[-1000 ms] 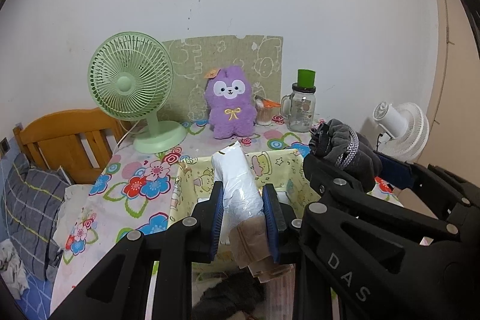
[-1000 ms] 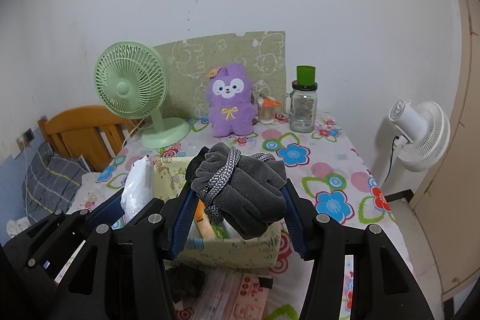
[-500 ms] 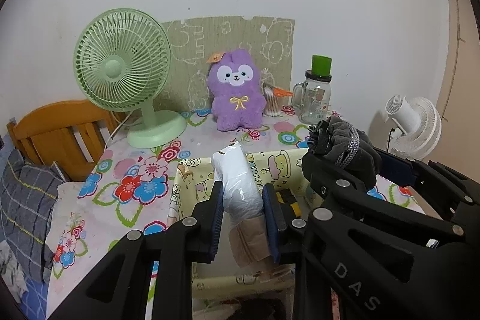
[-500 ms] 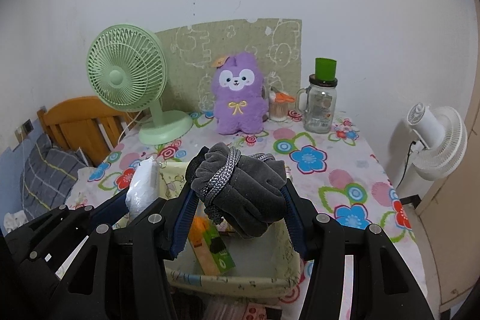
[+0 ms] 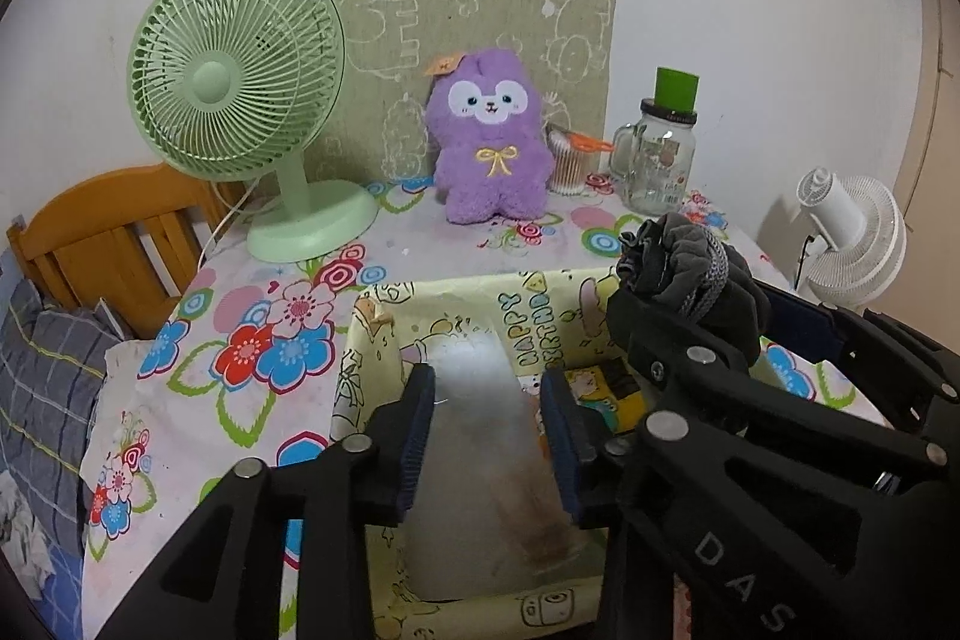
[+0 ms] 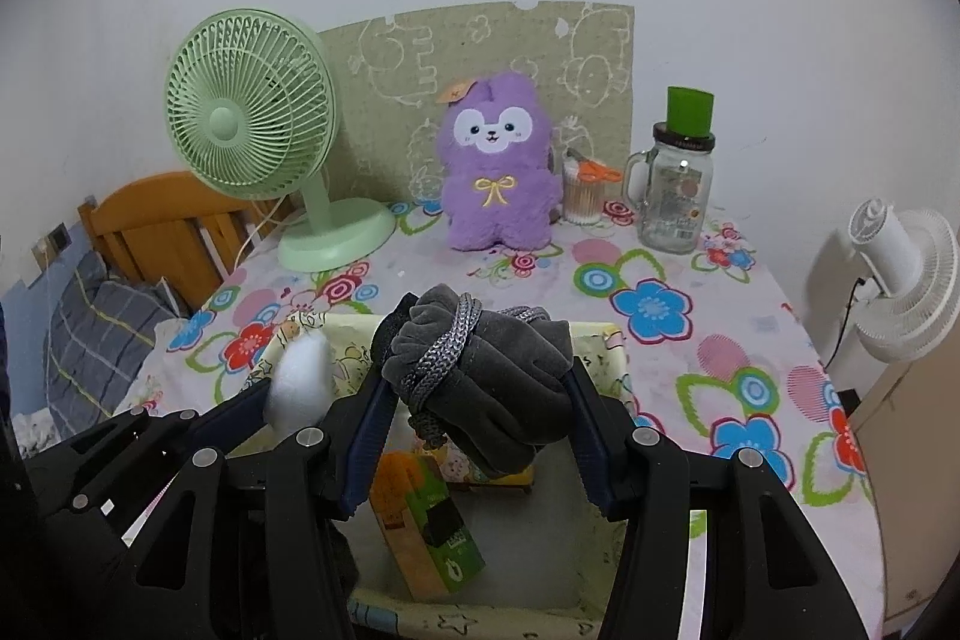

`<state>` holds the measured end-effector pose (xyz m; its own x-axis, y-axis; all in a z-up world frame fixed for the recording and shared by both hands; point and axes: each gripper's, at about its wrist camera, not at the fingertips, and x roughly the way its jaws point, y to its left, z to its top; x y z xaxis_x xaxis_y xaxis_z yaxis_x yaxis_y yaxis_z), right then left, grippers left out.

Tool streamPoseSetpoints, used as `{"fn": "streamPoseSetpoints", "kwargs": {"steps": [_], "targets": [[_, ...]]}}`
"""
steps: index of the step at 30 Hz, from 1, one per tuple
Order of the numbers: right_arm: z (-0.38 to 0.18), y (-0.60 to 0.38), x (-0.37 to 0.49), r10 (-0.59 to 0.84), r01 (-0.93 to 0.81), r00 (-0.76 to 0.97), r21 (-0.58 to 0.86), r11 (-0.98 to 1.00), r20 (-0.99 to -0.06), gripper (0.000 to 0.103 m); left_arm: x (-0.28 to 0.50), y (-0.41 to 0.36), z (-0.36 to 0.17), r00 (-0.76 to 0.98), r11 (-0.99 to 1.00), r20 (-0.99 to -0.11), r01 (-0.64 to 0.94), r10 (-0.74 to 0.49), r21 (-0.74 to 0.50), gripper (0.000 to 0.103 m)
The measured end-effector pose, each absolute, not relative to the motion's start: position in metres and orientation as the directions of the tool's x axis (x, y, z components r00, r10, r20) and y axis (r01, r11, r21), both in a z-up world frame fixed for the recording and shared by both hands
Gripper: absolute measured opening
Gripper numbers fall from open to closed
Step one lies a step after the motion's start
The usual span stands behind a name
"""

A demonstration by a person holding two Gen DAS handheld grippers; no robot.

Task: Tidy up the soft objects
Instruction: 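Open the left tool to drop the sock while the right releases the gloves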

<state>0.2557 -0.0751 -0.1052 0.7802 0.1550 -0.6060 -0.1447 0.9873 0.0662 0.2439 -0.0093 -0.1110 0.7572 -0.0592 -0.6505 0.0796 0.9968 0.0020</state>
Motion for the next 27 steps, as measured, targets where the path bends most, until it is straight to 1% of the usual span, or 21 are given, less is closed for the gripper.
{"fn": "streamPoseSetpoints", "kwargs": {"steps": [1, 2, 3, 4, 5, 6, 11, 14, 18, 19, 21, 22, 27], "targets": [[-0.108, -0.075, 0.258, 0.162, -0.147, 0.775, 0.075, 0.986, -0.611, 0.058, 0.245, -0.009, -0.113, 0.753, 0.997, -0.656, 0.081, -0.058, 0.005, 0.047], [-0.109, -0.075, 0.259, 0.164, -0.148, 0.772, 0.077, 0.986, -0.614, 0.058, 0.246, -0.008, -0.114, 0.749, 0.997, -0.661, 0.078, -0.051, 0.011, 0.057], [-0.111, -0.074, 0.26, 0.167, -0.152, 0.77, 0.077, 0.985, -0.616, 0.058, 0.247, -0.008, -0.115, 0.747, 0.997, -0.663, 0.077, -0.047, 0.016, 0.062], [-0.112, -0.074, 0.261, 0.169, -0.155, 0.768, 0.077, 0.985, -0.618, 0.058, 0.247, -0.007, -0.116, 0.747, 0.997, -0.664, 0.076, -0.044, 0.019, 0.07], [-0.113, -0.073, 0.262, 0.17, -0.157, 0.767, 0.076, 0.985, -0.619, 0.058, 0.247, -0.007, -0.117, 0.747, 0.997, -0.663, 0.074, -0.042, 0.019, 0.073], [-0.115, -0.071, 0.263, 0.173, -0.162, 0.765, 0.074, 0.984, -0.62, 0.058, 0.248, -0.006, -0.117, 0.746, 0.997, -0.665, 0.076, -0.046, 0.016, 0.073], [-0.121, -0.065, 0.268, 0.196, -0.191, 0.749, 0.078, 0.979, -0.633, 0.058, 0.247, -0.005, -0.117, 0.739, 0.995, -0.67, 0.101, -0.071, 0.006, 0.082], [-0.125, -0.061, 0.271, 0.208, -0.2, 0.74, 0.087, 0.976, -0.64, 0.058, 0.244, -0.006, -0.116, 0.75, 0.995, -0.661, 0.086, -0.034, 0.047, 0.082], [-0.126, -0.058, 0.272, 0.22, -0.21, 0.735, 0.093, 0.973, -0.642, 0.06, 0.245, -0.003, -0.117, 0.75, 0.995, -0.661, 0.078, -0.022, 0.055, 0.083], [-0.127, -0.057, 0.272, 0.222, -0.211, 0.731, 0.096, 0.973, -0.646, 0.062, 0.246, -0.002, -0.118, 0.748, 0.995, -0.663, 0.076, -0.018, 0.058, 0.084], [-0.127, -0.056, 0.272, 0.223, -0.216, 0.73, 0.092, 0.972, -0.646, 0.08, 0.246, -0.001, -0.118, 0.745, 0.996, -0.667, 0.078, -0.023, 0.052, 0.085], [-0.126, -0.056, 0.271, 0.221, -0.215, 0.736, 0.088, 0.973, -0.64, 0.082, 0.246, 0.0, -0.118, 0.745, 0.996, -0.667, 0.08, -0.027, 0.048, 0.086], [-0.125, -0.057, 0.269, 0.214, -0.21, 0.739, 0.084, 0.974, -0.638, 0.085, 0.245, 0.0, -0.119, 0.747, 0.996, -0.664, 0.077, -0.027, 0.047, 0.088]]}}
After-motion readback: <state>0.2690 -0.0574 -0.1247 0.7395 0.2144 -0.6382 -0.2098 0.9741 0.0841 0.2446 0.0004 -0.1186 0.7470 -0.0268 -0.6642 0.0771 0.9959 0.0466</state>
